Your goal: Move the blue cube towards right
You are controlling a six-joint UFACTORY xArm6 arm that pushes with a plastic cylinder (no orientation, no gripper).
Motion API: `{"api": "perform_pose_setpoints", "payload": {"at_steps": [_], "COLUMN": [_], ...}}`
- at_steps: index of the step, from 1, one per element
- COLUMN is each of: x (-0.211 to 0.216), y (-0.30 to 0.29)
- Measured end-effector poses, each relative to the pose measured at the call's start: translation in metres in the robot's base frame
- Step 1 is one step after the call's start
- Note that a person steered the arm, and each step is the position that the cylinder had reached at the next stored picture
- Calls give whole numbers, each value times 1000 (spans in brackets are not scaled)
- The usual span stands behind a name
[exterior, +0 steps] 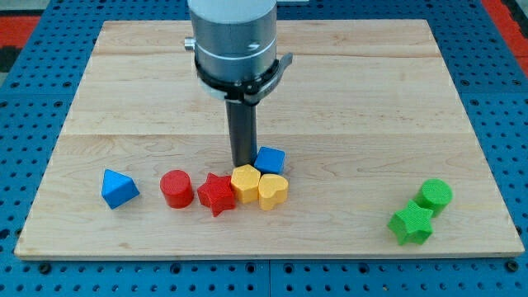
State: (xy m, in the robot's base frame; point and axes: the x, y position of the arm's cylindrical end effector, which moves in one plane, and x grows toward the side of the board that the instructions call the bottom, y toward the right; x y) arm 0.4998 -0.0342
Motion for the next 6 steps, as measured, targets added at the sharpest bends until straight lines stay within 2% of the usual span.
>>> {"api": "perform_pose_setpoints", "payload": {"at_steps": [1, 3, 4, 5, 6], "x": [7, -11, -10, -11, -12], "y": [6, 63, 144, 184, 175]}}
